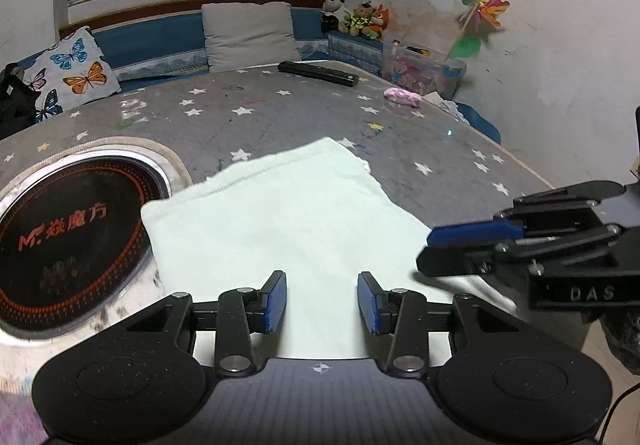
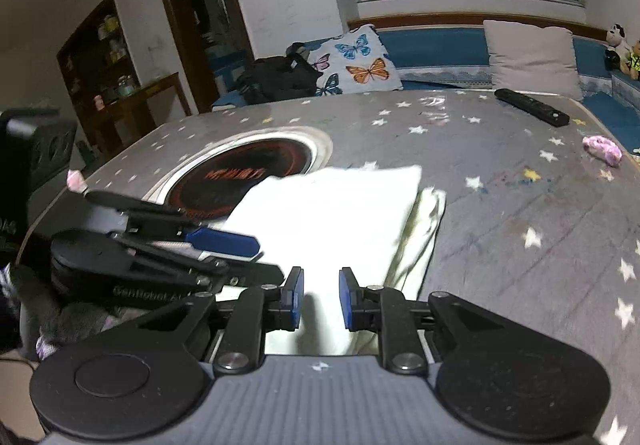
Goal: Fold clothes
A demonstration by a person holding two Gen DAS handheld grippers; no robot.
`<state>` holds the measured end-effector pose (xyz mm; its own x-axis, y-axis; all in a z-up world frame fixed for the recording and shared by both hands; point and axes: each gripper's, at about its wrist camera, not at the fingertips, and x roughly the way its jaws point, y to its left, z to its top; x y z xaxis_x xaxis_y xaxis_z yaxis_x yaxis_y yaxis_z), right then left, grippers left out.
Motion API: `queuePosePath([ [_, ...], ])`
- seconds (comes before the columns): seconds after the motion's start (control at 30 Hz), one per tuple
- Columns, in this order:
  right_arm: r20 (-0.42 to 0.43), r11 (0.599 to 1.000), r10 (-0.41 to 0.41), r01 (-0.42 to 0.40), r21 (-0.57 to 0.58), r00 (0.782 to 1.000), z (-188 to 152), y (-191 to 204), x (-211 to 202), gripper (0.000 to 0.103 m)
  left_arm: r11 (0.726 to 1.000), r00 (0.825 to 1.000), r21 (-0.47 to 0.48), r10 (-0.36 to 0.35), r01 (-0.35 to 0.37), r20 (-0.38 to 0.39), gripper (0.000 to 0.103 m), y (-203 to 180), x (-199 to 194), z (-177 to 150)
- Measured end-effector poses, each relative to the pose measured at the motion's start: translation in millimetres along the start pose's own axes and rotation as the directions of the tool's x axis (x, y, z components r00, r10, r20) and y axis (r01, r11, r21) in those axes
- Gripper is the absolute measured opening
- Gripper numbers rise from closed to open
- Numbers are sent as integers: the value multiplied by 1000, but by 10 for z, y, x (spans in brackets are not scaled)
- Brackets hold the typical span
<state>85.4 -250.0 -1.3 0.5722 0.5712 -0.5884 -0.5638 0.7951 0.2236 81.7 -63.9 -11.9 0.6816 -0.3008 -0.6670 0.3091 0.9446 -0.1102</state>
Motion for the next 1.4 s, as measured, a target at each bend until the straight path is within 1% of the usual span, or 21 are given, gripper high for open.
queuePosePath([
  [0.13, -26, 999, -28, 29, 26, 999, -215, -20, -48, 18, 1000, 1000, -9, 9, -9, -6, 43, -14, -55, -108],
  [0.2, -22, 998, -40, 41, 53, 999, -270, -47, -93, 19, 1000, 1000, -26, 15, -15, -4, 43, 8, -113, -161],
  [0.3, 15, 997, -45, 44, 70, 999, -300, -31, -213, 19, 998, 1000, -55, 26, -26, 2, 43, 51, -202, -233],
  [0.4, 49, 997, -48, 45, 64, 998, -309, 15, -275, 19, 996, 999, -73, 43, -42, 7, 43, 82, -269, -300],
  [0.47, 47, 997, -36, 33, 70, 998, -325, 18, -251, 19, 995, 999, -84, 53, -53, 5, 43, 103, -302, -347],
  [0.57, 13, 997, -45, 44, 64, 999, -384, 13, -170, 19, 992, 997, -100, 74, -73, 2, 45, 148, -353, -403],
  [0.63, 15, 996, -53, 52, 67, 998, -406, 14, -179, 19, 990, 997, -114, 81, -80, 5, 45, 177, -394, -428],
  [0.73, 39, 997, -54, 52, 65, 998, -388, 38, -243, 19, 987, 996, -134, 91, -89, 13, 47, 215, -453, -464],
  [0.8, 36, 997, -55, 53, 63, 998, -404, 51, -241, 25, 984, 995, -147, 99, -97, 12, 47, 241, -464, -487],
  [0.93, 9, 996, -76, 76, 56, 997, -460, 66, -173, 29, 981, 994, -163, 110, -108, 1, 49, 280, -469, -531],
  [1.0, 19, 995, -78, 77, 62, 997, -455, 67, -196, 38, 979, 993, -168, 115, -113, -1, 52, 291, -474, -543],
  [1.03, 25, 995, -81, 80, 63, 996, -444, 69, -207, 40, 979, 993, -171, 117, -115, 1, 52, 292, -477, -542],
  [1.13, 39, 994, -87, 84, 67, 995, -413, 71, -226, 41, 977, 992, -177, 123, -120, 5, 57, 295, -484, -537],
  [1.2, 46, 993, -92, 88, 76, 995, -390, 66, -222, 44, 976, 992, -181, 128, -125, 7, 64, 297, -487, -527],
  [1.23, 50, 993, -95, 90, 80, 994, -383, 65, -219, 53, 975, 991, -181, 132, -128, 9, 67, 298, -487, -522],
  [1.27, 50, 992, -97, 92, 84, 994, -379, 63, -210, 57, 975, 991, -178, 137, -133, 11, 72, 299, -489, -519],
  [1.4, 48, 990, -107, 101, 103, 993, -364, 57, -169, 57, 973, 988, -175, 155, -151, 12, 79, 320, -479, -504],
])
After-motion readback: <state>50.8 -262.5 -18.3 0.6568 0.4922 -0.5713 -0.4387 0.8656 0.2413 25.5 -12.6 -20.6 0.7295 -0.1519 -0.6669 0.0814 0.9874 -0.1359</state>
